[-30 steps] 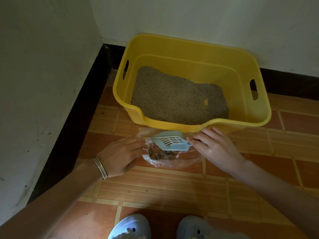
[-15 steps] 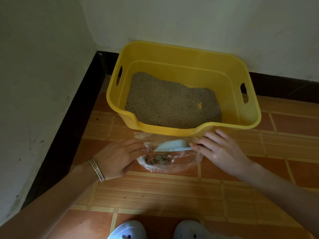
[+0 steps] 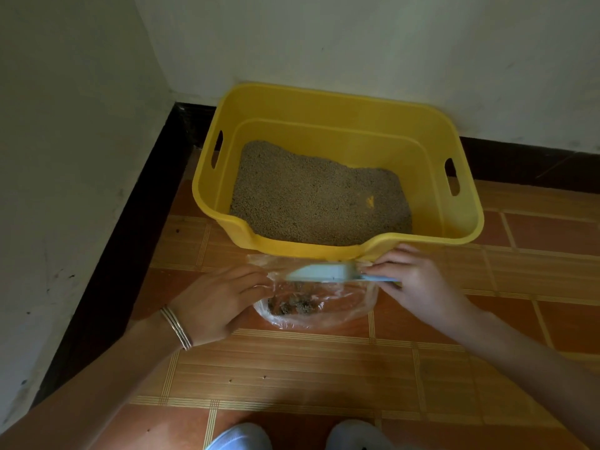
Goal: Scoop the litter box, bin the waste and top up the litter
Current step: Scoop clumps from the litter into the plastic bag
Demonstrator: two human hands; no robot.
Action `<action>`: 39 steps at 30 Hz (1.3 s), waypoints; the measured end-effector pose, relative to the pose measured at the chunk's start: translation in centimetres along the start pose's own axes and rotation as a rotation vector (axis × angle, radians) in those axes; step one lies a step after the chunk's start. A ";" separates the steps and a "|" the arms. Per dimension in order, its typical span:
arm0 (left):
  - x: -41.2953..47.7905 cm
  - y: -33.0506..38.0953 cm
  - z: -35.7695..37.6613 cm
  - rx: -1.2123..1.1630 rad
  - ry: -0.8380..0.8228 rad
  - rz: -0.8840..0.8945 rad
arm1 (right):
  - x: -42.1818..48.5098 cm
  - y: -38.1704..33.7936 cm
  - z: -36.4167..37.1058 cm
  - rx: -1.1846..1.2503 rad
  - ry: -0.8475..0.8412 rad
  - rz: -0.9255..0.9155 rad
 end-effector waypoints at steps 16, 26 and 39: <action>3.5 -3.8 -7.6 0.068 0.129 -0.028 | 0.6 9.9 -7.0 0.528 0.048 0.579; 4.7 -4.4 -5.9 0.065 0.122 -0.045 | 3.1 12.7 -2.3 0.169 -0.448 0.704; 4.6 -4.4 -5.6 0.082 0.151 -0.105 | 3.4 12.6 -2.2 0.157 -0.515 0.753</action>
Point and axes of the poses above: each hand's wrist, its own x-axis towards the middle knuckle, its own z-axis out of the palm, y = z × x, the point moved 6 cm from there along x, towards the middle knuckle, and after that the axes turned 15 degrees about -y, right-handed, at the moved point
